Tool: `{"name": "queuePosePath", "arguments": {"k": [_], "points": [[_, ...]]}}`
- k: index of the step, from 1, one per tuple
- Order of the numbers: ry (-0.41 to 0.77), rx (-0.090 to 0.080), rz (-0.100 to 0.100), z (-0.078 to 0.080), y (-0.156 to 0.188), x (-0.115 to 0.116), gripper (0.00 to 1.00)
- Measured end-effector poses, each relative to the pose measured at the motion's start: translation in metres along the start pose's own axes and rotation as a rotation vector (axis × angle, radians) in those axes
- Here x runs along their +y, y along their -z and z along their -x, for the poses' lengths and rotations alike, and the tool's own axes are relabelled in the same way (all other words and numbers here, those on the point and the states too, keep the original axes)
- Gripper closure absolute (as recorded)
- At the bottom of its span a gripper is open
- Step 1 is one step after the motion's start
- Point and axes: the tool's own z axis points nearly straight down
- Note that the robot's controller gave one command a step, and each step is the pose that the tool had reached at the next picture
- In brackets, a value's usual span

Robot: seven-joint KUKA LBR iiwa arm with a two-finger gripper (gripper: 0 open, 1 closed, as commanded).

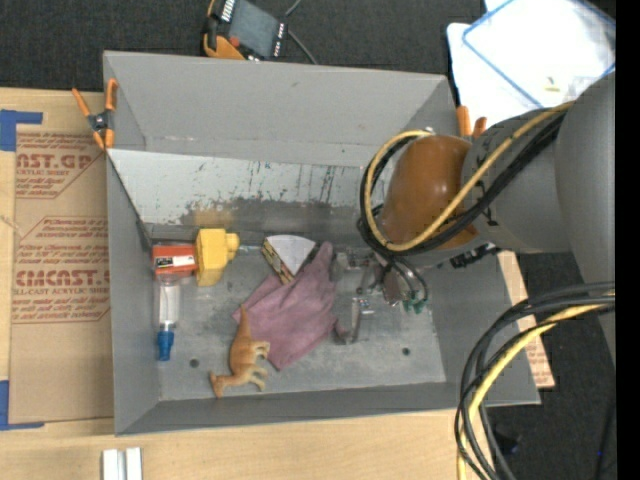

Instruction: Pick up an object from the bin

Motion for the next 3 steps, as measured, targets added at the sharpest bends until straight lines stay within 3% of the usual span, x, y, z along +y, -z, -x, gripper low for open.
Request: {"name": "queuePosePath", "arguments": {"k": [1,2,3], "points": [[0.0,0.0,0.0,0.0,0.0,0.0,0.0],[0.011,-0.005,0.0,-0.015,0.049,0.006,0.0],[0.017,0.001,-0.001,-0.007,0.052,0.01,0.0]]}}
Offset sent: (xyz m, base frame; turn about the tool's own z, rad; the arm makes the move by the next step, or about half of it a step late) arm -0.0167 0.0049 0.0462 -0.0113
